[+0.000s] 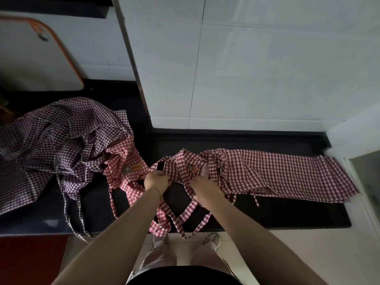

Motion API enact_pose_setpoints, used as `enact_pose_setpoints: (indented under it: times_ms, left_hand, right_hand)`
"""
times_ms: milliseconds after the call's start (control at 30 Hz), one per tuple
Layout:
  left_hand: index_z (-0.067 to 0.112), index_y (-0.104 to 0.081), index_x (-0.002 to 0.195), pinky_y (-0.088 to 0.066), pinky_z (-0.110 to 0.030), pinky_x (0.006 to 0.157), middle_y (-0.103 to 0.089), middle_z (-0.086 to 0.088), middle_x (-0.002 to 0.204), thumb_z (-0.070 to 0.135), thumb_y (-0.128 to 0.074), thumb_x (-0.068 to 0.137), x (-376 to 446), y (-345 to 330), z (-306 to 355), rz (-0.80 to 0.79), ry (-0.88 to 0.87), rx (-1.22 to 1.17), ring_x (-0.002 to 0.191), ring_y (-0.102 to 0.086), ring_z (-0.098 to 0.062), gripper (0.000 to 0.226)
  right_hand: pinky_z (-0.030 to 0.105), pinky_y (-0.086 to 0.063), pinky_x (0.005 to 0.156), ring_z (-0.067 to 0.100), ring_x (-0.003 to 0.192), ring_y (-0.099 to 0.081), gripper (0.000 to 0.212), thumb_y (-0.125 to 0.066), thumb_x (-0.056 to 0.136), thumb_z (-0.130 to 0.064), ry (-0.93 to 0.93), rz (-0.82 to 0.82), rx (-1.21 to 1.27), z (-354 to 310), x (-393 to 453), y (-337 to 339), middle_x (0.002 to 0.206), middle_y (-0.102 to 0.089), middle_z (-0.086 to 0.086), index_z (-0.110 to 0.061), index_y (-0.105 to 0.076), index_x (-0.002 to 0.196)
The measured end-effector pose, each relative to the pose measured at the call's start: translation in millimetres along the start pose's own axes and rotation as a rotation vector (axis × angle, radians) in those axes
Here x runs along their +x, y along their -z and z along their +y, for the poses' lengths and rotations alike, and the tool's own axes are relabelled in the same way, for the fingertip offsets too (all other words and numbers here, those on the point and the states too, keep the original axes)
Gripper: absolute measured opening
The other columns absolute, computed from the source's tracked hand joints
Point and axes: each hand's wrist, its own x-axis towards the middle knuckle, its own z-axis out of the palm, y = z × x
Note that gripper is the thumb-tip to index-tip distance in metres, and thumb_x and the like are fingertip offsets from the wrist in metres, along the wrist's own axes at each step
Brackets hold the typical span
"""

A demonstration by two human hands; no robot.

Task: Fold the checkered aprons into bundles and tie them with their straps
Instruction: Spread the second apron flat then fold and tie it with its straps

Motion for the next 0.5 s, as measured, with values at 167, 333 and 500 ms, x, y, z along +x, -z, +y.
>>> enact_pose_setpoints:
  times_ms: [167,333,500]
  left_hand:
    - [0.011,-0.066,0.087,-0.058,-0.033,0.087,-0.071,-0.009,0.093,0.004,-0.065,0.093,-6.7,11.0,6.3,-0.078,-0.112,-0.121,0.086,-0.071,-0.020,0.009]
    - [0.009,-0.069,0.085,-0.060,-0.032,0.082,-0.074,-0.006,0.086,0.014,-0.069,0.092,-1.5,18.5,-0.5,0.008,-0.160,0.078,0.085,-0.073,-0.022,0.008]
    - [0.004,-0.067,0.106,-0.054,-0.029,0.075,-0.068,-0.010,0.106,0.007,-0.054,0.094,-2.0,18.0,0.2,0.001,-0.155,0.651,0.093,-0.065,-0.024,0.019]
  right_hand:
    - [0.034,-0.051,0.085,0.024,0.109,-0.057,0.032,-0.054,0.096,-0.007,-0.051,0.004,-0.033,0.2,-7.4,-4.3,0.127,-0.054,0.010,-0.009,-0.050,0.128]
    - [0.031,-0.053,0.075,0.022,0.094,-0.063,0.030,-0.058,0.093,-0.005,-0.061,-0.104,-0.104,-3.5,-4.6,3.2,0.116,-0.058,0.010,-0.006,-0.055,0.123]
    - [0.032,-0.051,0.074,0.020,0.080,-0.059,0.024,-0.058,0.092,-0.002,-0.049,-0.316,-0.101,-3.5,-0.6,12.0,0.108,-0.064,0.007,-0.007,-0.062,0.115]
